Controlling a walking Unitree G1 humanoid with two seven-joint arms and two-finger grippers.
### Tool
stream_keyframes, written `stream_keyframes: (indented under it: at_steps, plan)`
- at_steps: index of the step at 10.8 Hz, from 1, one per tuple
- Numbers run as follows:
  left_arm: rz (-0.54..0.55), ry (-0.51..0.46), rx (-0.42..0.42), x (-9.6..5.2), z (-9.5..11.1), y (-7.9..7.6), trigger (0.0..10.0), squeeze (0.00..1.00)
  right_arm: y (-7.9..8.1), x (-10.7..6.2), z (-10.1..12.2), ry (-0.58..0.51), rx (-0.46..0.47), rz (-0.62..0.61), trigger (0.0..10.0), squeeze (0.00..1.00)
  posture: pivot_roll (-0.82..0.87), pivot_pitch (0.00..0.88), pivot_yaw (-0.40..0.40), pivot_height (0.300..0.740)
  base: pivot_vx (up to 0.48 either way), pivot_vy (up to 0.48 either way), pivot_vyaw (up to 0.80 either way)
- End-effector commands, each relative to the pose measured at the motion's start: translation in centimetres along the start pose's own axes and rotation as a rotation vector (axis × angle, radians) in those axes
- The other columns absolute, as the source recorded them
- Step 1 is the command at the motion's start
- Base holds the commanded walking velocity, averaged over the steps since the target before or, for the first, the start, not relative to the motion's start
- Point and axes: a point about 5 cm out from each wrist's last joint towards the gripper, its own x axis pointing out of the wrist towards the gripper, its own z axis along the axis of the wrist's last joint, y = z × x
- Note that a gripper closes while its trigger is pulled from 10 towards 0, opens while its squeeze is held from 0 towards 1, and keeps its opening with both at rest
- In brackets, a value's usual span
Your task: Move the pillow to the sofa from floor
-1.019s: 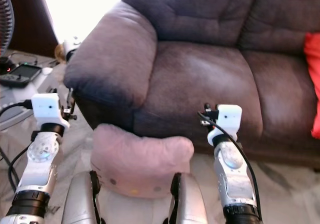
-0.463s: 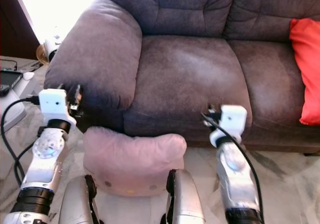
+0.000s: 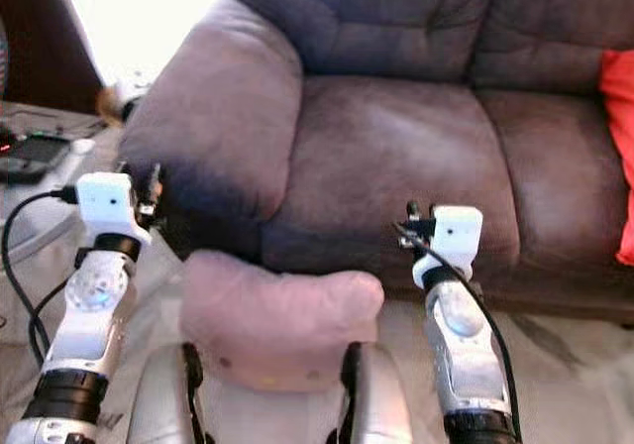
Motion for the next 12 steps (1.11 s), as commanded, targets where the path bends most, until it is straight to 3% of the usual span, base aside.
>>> stream_keyframes:
  at_steps: [1, 10, 12]
  plan:
    - [-0.017, 0.001, -0.010, 0.01, 0.09, -0.35, 10.0, 0.00, -0.41, -0.13, -0.02, 0.004, -0.005, -0.015, 10.0, 0.00, 0.02, 0.099, -0.089, 0.498, 0.281, 0.000, 0.00]
    - [-0.018, -0.004, -0.006, -0.08, 0.28, -0.21, 10.0, 0.00, -0.10, -0.29, -0.21, 0.010, 0.004, -0.013, 10.0, 0.00, 0.03, 0.115, -0.086, 0.498, 0.295, 0.000, 0.00]
    - [-0.025, -0.004, -0.008, -0.14, 0.28, -0.29, 10.0, 0.00, -0.05, -0.47, -0.48, 0.021, 0.004, -0.010, 10.0, 0.00, 0.03, 0.120, -0.087, 0.498, 0.000, 0.000, 0.00]
